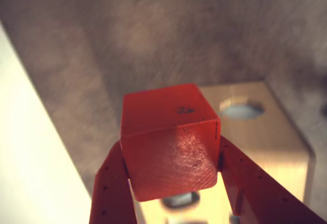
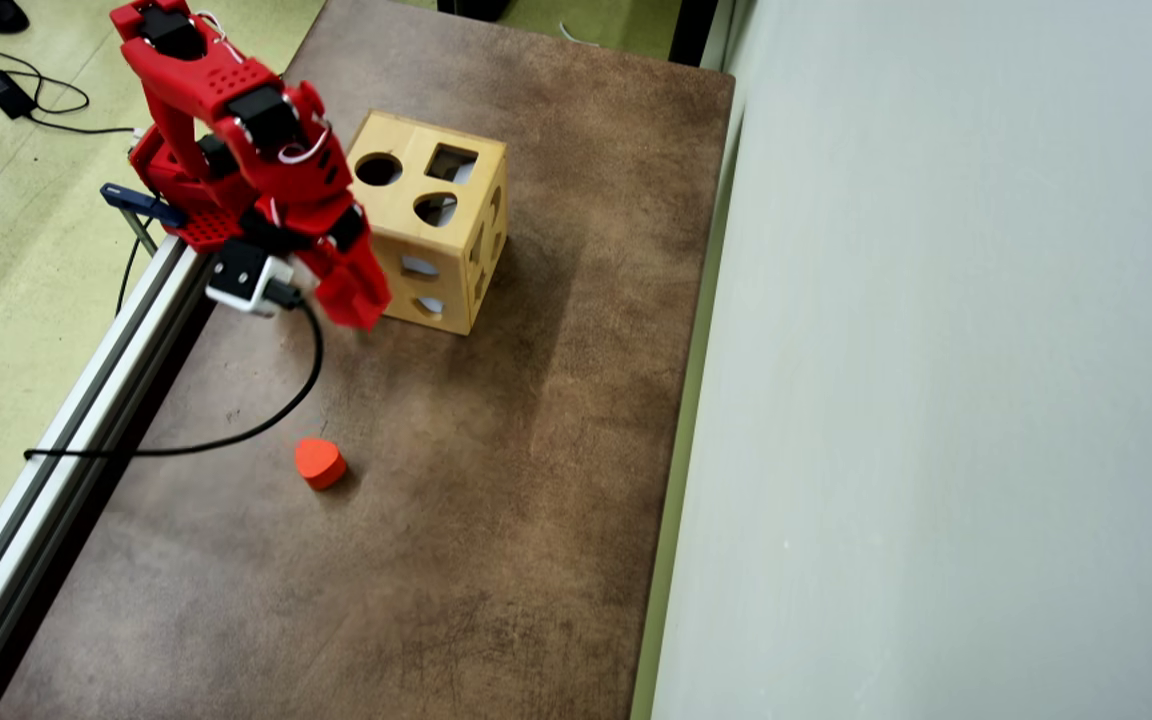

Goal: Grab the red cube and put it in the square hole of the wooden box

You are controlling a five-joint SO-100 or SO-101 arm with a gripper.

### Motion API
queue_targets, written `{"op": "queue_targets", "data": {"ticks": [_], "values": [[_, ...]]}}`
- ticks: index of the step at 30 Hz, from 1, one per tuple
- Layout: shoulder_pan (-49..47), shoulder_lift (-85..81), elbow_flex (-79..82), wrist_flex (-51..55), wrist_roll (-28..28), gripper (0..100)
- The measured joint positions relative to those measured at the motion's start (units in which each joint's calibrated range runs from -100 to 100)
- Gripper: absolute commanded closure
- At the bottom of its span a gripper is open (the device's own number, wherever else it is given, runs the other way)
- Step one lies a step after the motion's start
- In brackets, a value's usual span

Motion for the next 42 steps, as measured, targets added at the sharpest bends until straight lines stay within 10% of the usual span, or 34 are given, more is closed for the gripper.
{"op": "queue_targets", "data": {"ticks": [42], "values": [[-28.3, 1.2, -8.5, 7.3, -14.3, 96]]}}
